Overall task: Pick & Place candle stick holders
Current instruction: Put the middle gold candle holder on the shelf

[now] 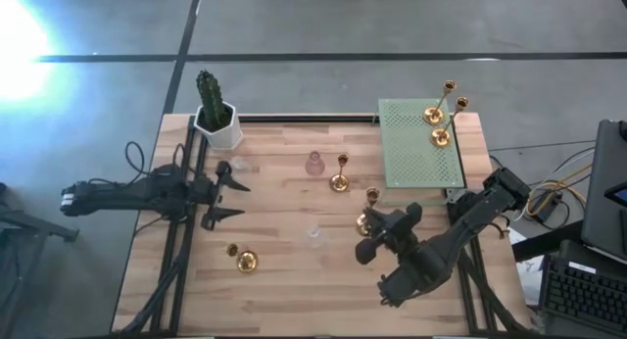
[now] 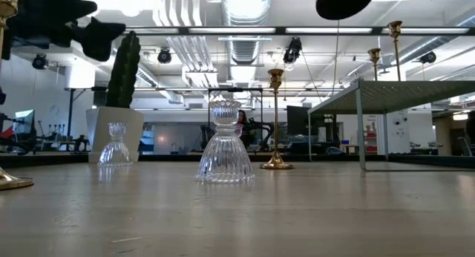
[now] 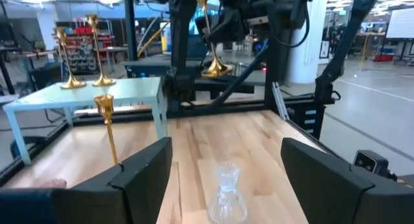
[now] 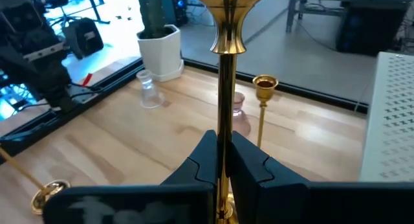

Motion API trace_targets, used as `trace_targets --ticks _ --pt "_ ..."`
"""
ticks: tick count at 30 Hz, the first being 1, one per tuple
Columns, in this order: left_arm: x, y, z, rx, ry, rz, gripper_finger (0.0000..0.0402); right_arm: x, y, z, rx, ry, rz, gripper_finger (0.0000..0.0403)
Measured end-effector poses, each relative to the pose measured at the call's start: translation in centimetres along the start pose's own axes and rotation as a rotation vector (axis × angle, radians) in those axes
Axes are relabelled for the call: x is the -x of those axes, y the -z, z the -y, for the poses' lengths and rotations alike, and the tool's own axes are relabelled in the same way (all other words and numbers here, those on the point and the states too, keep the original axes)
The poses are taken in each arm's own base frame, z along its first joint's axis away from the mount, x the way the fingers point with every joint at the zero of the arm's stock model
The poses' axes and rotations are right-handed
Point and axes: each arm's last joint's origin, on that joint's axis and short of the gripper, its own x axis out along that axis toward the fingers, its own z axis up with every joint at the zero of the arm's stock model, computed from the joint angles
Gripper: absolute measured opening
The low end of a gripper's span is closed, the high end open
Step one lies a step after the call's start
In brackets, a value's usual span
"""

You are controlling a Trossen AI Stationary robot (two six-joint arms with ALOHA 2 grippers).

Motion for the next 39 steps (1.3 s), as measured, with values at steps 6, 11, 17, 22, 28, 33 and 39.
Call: trace_targets --ticks 6,11,17,22,28,33,39 --pt "-0.2 2.2 0.0 0.06 -0.011 -0.051 0.0293 0.0 -0.2 0.6 -0.027 0.026 0.007 0.0011" --pt "-0.2 3.3 0.0 0.083 -0.012 -0.02 0.0293 -0.8 -0.5 0.7 -0.054 0.056 0.014 0.0011" --pt "-0.3 3.8 -0.1 0.098 -0.03 -0.027 0.0293 -2.3 -1.0 0.9 0.013 0.104 0.014 0.0011" --pt "-0.3 4.1 -0.1 0.121 -0.03 -0.051 0.0294 -2.4 -2.2 1.8 0.032 0.108 0.034 0.0011" --pt "-0.3 4.1 -0.1 0.121 -0.031 -0.052 0.0294 -1.6 -4.6 4.0 0.059 0.081 0.048 0.0011" --pt "-0.3 4.1 -0.1 0.122 -0.03 -0.054 0.0294 0.2 -5.6 7.3 0.043 0.022 0.027 0.0011" --pt "-0.3 4.1 -0.1 0.122 -0.031 -0.054 0.0294 1.8 -5.4 11.8 0.024 -0.064 -0.012 0.0011"
